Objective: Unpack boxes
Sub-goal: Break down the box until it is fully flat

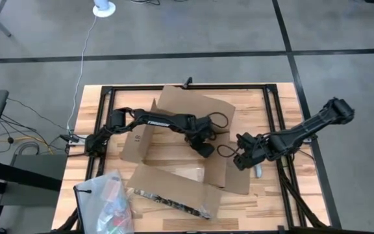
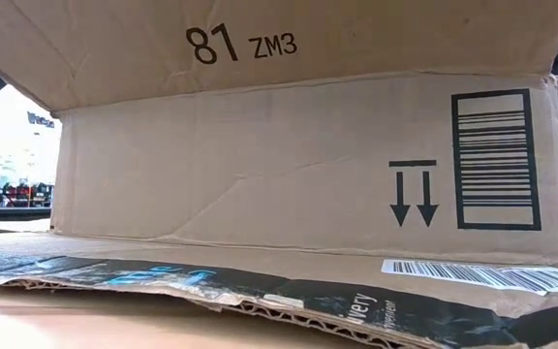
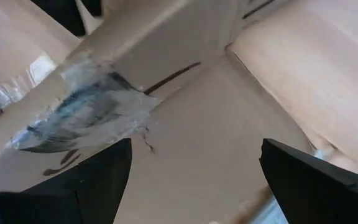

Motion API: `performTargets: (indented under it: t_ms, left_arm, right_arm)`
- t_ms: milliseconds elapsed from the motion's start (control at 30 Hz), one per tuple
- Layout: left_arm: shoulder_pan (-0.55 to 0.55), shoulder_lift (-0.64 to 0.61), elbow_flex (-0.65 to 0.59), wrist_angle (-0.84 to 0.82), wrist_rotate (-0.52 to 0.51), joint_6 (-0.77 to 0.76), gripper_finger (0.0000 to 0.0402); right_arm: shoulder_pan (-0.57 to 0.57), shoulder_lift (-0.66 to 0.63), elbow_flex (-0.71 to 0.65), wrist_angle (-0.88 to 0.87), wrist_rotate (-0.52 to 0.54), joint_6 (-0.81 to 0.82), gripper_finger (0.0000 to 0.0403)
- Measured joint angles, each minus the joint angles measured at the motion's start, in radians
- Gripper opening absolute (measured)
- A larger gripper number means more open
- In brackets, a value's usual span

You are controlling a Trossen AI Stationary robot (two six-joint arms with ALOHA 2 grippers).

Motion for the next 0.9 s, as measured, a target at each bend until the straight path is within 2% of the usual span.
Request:
performTargets:
  t_ms: [133,400,500,600,733,900]
  left_arm:
    - [-0.011,0.000,-0.091,0.297,0.031,-0.113,0.0168]
    - [-0.035,0.000,-0.137,0.436,0.029,-0.090,0.0168]
    - [-0.035,-0.001,-0.142,0.390,0.068,-0.083,0.0168]
    - [-0.022,-0.027,-0.143,0.255,0.093,-0.080,0.0168]
    - [0.003,-0.071,-0.145,0.135,0.026,-0.069,0.0168]
    - [0.017,-0.094,-0.143,0.109,-0.079,-0.041,0.0168]
  right_arm:
    - [-0.010,0.015,-0.005,0.075,0.008,-0.044,0.0333]
    - [-0.010,0.020,-0.097,0.255,0.009,-0.076,0.0333]
    - [-0.010,0.020,-0.100,0.251,0.008,-0.070,0.0333]
    - [0.001,0.018,-0.100,0.247,0.002,-0.048,0.0333]
    - [0.013,0.018,-0.100,0.240,-0.003,-0.026,0.0333]
    - [0.005,0.019,-0.100,0.239,-0.003,-0.025,0.0333]
